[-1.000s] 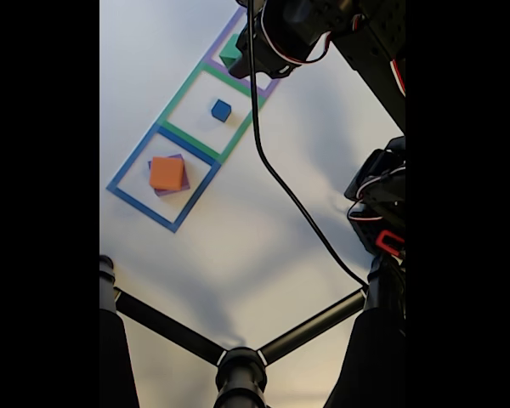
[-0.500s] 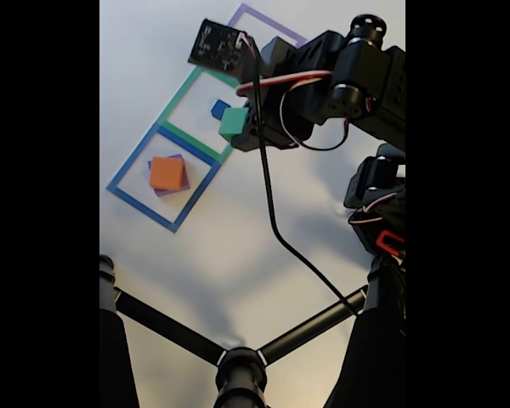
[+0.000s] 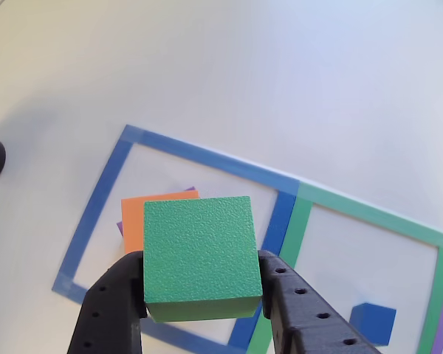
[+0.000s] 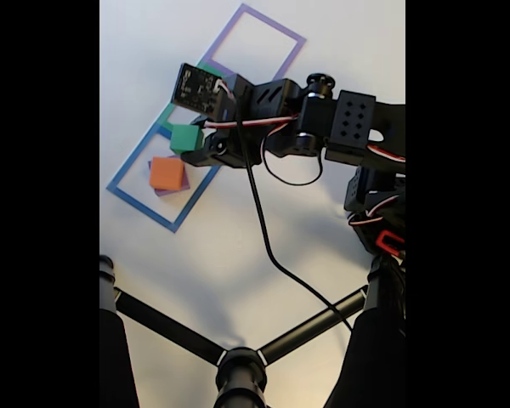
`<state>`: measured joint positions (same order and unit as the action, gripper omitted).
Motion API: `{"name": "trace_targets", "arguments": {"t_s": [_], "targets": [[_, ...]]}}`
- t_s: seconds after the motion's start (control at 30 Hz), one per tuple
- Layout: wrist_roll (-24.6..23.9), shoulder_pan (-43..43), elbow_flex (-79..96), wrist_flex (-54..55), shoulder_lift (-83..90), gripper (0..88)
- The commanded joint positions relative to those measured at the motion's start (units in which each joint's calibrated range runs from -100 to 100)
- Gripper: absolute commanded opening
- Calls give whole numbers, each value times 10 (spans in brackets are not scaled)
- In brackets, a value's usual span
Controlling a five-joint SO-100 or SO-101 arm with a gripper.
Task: Tower of hanoi
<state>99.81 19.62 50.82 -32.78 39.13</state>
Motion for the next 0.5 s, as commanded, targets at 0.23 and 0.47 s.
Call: {"name": "trace_targets", "arguments": {"t_s": [0.23, 0.47], "targets": [[2, -6, 118, 225, -32, 58], [2, -7, 129, 294, -84, 58]]}}
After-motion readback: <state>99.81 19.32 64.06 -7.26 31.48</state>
